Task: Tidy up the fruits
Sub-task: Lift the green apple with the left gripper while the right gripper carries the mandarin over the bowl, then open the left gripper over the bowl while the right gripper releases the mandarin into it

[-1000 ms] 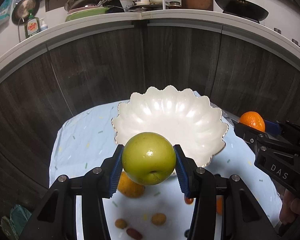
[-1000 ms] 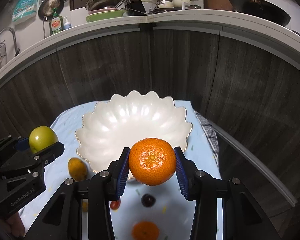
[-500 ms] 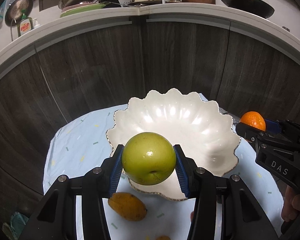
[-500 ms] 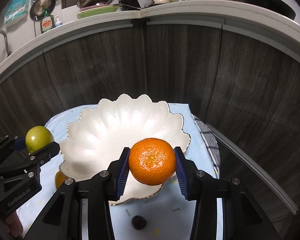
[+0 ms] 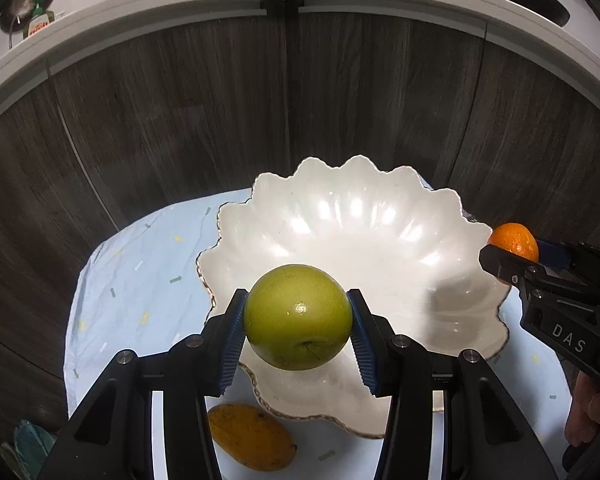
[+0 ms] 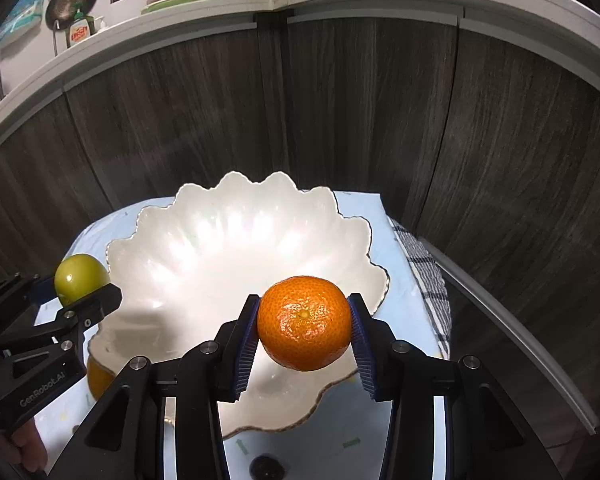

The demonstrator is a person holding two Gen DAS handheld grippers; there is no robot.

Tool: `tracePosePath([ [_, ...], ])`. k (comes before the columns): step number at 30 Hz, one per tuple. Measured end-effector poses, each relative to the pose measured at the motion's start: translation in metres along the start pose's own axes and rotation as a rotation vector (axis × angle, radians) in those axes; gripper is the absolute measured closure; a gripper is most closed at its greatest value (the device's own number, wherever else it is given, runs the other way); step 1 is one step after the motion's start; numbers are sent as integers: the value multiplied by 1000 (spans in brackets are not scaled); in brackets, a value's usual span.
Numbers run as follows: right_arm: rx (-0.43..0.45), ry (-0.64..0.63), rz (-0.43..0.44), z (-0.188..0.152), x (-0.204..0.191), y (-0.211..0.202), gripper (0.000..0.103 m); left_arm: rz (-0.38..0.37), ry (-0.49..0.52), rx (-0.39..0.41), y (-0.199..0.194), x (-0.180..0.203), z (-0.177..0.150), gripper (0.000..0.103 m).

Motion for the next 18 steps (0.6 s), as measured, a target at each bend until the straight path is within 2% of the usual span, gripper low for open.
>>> tracePosePath([
  [18,-74,19,-2,-5,3,27,59,-25,-27,-81,25,-1,-9,55],
])
Point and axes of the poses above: each gripper's, at about its wrist camera, not at the fingertips, and y roughly the way its jaws point, x to its right, z to its top, the point moved 1 cm from there along y, roughly the way its jaws point, and after that the axes turned 6 degrees about y, right-handed, at the moved point
